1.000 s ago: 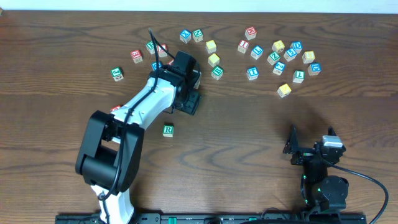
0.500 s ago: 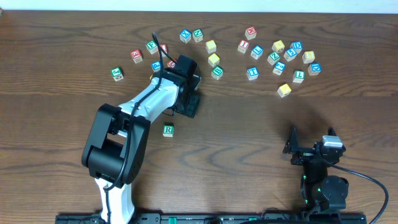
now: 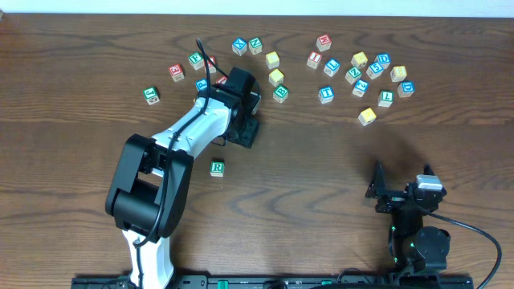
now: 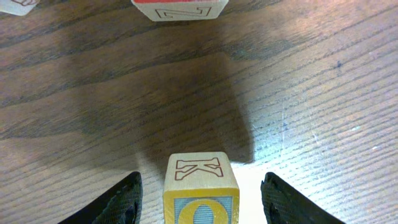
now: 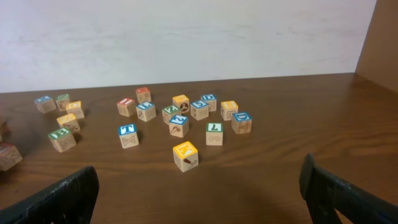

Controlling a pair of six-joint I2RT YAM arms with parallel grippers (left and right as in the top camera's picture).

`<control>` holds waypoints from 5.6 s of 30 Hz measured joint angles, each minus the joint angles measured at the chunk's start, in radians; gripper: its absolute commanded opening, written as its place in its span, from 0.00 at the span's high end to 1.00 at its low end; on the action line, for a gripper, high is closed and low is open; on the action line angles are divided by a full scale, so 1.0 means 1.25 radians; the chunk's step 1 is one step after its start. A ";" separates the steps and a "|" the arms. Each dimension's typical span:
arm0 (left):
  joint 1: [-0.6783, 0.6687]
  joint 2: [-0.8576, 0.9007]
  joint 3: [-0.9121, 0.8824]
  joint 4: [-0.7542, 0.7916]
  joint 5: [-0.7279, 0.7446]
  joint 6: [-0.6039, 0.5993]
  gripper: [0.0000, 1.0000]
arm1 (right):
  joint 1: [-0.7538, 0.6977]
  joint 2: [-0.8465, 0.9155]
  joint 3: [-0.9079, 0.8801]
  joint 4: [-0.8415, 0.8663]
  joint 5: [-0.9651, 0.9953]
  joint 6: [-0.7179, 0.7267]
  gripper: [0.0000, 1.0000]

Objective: Spell out ROBOT
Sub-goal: 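Lower the open left gripper around the yellow O block and close, then lift the yellow O block and carry it toward the green R block, then lower the O block onto the table right of the R block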

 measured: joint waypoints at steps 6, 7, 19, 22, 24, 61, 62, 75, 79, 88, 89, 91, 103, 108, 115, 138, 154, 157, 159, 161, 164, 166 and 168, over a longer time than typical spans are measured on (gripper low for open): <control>0.000 0.000 0.002 -0.014 0.000 0.000 0.43 | 0.000 0.000 0.000 0.000 0.000 0.000 0.01; 0.000 0.000 0.002 -0.020 0.000 0.000 0.44 | 0.000 0.000 0.000 0.000 0.000 0.000 0.01; 0.000 0.000 0.002 -0.025 0.000 -0.001 0.50 | 0.000 0.000 0.000 0.000 0.000 0.000 0.01; 0.000 0.000 0.002 -0.025 0.000 0.000 0.51 | 0.000 0.000 0.000 0.000 0.000 0.000 0.01; 0.000 0.000 0.002 -0.025 0.000 -0.001 0.55 | 0.000 0.000 0.000 0.000 0.000 0.000 0.01; 0.000 0.000 0.009 -0.044 -0.001 0.000 0.68 | 0.000 0.000 0.000 0.000 0.000 0.000 0.01; 0.000 0.000 0.012 -0.047 -0.001 0.000 0.68 | 0.000 0.000 0.000 0.000 0.000 0.000 0.01; 0.000 -0.165 0.023 -0.065 -0.022 -0.032 0.76 | 0.000 0.000 0.000 0.000 0.000 0.000 0.01; 0.000 -0.238 0.027 -0.091 -0.024 -0.080 0.80 | 0.000 0.000 0.000 0.000 0.000 0.000 0.01; -0.020 -0.287 0.028 -0.147 -0.047 -0.146 0.85 | 0.000 0.000 0.000 0.000 0.000 0.000 0.01; -0.030 -0.287 0.028 -0.147 -0.059 -0.153 0.85 | 0.000 0.000 0.000 0.000 0.000 0.000 0.01; -0.058 -0.287 0.027 -0.146 -0.085 -0.172 0.85 | 0.000 0.000 0.000 0.000 0.000 0.000 0.01; -0.189 -0.287 -0.027 -0.112 -0.150 -0.239 0.85 | 0.000 0.000 0.000 0.000 0.000 0.000 0.01; -0.190 -0.287 -0.072 -0.089 -0.157 -0.262 0.87 | 0.000 0.000 0.000 0.000 0.000 0.000 0.01; -0.190 -0.288 -0.129 -0.070 -0.162 -0.298 0.89 | 0.000 0.000 0.000 0.000 0.000 0.000 0.01; -0.190 -0.464 -0.323 -0.048 -0.165 -0.430 0.89 | 0.000 0.000 0.000 0.000 0.000 0.000 0.01; -0.190 -0.464 -0.364 0.009 -0.165 -0.480 0.92 | 0.000 0.000 0.000 0.000 0.000 0.000 0.01; -0.190 -0.464 -0.364 0.021 -0.165 -0.482 0.92 | 0.000 0.000 0.000 0.000 0.000 0.000 0.01; -0.190 -0.464 -0.365 0.026 -0.165 -0.482 0.92 | 0.000 0.000 0.000 0.000 0.000 0.000 0.01; -0.190 -0.464 -0.370 0.035 -0.165 -0.482 0.92 | 0.000 0.000 0.000 0.000 0.000 0.000 0.01; -0.190 -0.464 -0.388 0.045 -0.165 -0.485 0.92 | 0.000 0.000 0.000 0.000 0.000 0.000 0.01; -0.190 -0.464 -0.403 0.054 -0.165 -0.493 0.92 | 0.000 0.000 0.000 0.000 0.000 0.000 0.01; -0.190 -0.464 -0.422 0.072 -0.165 -0.504 0.92 | 0.000 0.000 0.000 0.000 0.000 0.000 0.01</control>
